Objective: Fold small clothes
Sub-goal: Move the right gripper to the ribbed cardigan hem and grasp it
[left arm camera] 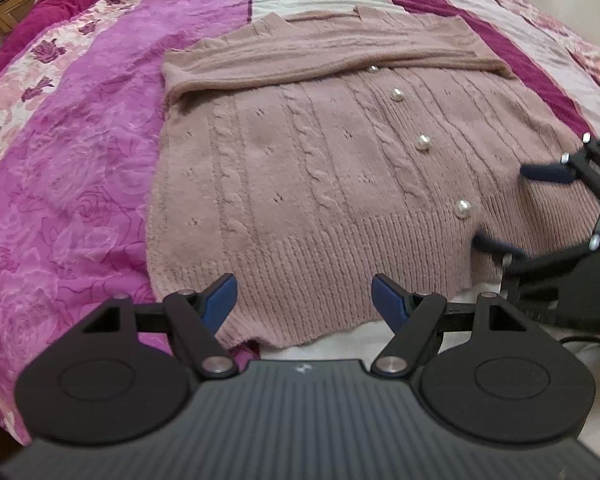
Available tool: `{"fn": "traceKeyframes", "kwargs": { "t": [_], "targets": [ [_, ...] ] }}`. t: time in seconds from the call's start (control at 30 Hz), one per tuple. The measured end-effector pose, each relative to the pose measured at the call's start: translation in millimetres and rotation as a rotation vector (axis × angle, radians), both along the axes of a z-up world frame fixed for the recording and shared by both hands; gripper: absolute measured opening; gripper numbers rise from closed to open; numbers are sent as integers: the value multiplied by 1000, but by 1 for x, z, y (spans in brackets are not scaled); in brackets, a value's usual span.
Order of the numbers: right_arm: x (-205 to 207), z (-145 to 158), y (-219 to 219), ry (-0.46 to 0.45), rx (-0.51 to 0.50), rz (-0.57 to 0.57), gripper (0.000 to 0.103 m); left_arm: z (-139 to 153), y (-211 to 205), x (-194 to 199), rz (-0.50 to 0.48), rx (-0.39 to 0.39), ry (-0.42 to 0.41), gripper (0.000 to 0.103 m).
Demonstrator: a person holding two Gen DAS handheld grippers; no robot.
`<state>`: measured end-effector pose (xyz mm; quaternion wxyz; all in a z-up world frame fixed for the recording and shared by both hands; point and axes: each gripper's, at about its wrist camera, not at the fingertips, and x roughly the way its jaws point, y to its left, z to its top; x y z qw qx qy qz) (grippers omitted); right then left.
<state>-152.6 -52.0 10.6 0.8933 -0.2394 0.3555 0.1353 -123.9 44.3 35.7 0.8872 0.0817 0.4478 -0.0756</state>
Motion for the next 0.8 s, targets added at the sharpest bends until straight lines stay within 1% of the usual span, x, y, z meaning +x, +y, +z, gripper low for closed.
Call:
{"fn": "traceKeyframes", "kwargs": {
  "t": [0.13,0.23,0.3,0.37,0.43,0.5,0.57,0.63,0.67,0.73,0.8],
  "targets": [
    [8,6,-10,-19,57,-53,78,-4,-9,-1,-49,41,8,75],
    [11,10,-18,2,100,-72,78,-7,-16,-1,-88,62,20,75],
    [11,12,-20,40,120,-37,78,-8,-19,-1,-94,71,17,75],
    [5,12,-18,84,118,33,79,-8,-17,0,-85,66,17,75],
    [-3,9,-13,133,85,113,79,-7,-14,2,-62,57,15,75],
    [-8,3,-4,158,38,170,79,-5,-9,4,-36,46,13,75],
    [-11,-7,7,165,-38,202,79,-4,-5,6,-18,35,15,75],
    [-12,-14,16,145,-120,209,79,-3,-1,6,-7,26,17,75],
    [-12,-17,19,131,-143,209,79,-3,-1,6,-6,24,17,75],
    [-12,-23,23,85,-200,194,79,-3,0,5,-11,26,15,75],
    [-13,-23,24,15,-247,165,79,-3,0,4,-22,30,15,75]
  ]
}}
